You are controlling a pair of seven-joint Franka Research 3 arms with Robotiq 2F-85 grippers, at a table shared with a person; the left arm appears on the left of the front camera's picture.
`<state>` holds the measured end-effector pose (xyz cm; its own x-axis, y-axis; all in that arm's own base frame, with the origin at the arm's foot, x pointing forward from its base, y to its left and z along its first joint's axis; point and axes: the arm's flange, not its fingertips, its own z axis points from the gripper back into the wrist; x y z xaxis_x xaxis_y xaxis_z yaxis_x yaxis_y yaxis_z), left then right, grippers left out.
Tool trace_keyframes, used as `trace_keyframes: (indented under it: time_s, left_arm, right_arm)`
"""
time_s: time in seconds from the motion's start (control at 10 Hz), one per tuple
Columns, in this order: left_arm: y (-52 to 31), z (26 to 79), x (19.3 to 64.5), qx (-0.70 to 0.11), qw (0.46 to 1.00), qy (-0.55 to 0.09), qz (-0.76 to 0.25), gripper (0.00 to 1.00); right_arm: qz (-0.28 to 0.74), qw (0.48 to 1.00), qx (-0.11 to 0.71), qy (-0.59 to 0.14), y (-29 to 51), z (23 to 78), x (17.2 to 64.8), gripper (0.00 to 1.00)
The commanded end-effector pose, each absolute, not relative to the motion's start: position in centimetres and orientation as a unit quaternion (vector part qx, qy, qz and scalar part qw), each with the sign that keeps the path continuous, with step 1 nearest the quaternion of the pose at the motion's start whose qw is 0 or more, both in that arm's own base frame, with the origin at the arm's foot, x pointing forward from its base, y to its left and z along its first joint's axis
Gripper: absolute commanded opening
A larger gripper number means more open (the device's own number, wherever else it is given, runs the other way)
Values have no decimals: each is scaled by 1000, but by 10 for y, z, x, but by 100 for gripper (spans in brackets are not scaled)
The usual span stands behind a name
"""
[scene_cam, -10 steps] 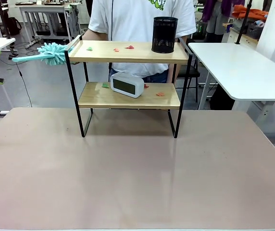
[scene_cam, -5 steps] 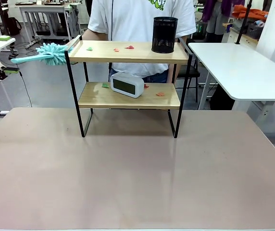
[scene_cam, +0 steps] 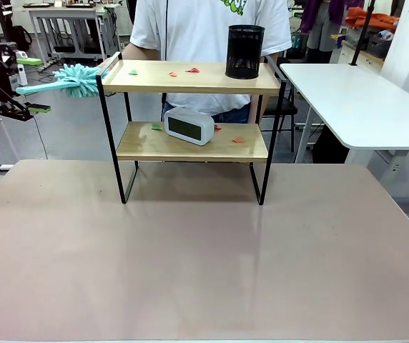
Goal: Clean the shelf.
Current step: Pick up the Duster from the human.
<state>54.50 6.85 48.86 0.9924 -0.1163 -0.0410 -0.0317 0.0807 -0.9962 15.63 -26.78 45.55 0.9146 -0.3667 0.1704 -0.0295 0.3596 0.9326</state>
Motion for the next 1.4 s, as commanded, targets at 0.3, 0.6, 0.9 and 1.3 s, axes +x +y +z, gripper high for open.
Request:
trace_keyframes:
  time_s: [0.3,0.6,0.9,1.3]
  left_arm:
    - [71,494,555,-679,732,52,2,100]
    - [71,494,556,-678,734,44,1,6]
    - [70,493,556,-679,733,46,3,15]
    - [71,492,556,-675,736,42,5,0]
  right_arm:
    - [-92,802,559,-190,-268,458,157,100]
    - [-92,802,559,-190,-268,458,157,100]
    - [-92,802,559,-190,-268,458,157,100]
    - [-92,802,559,-190,-268,458,157,100]
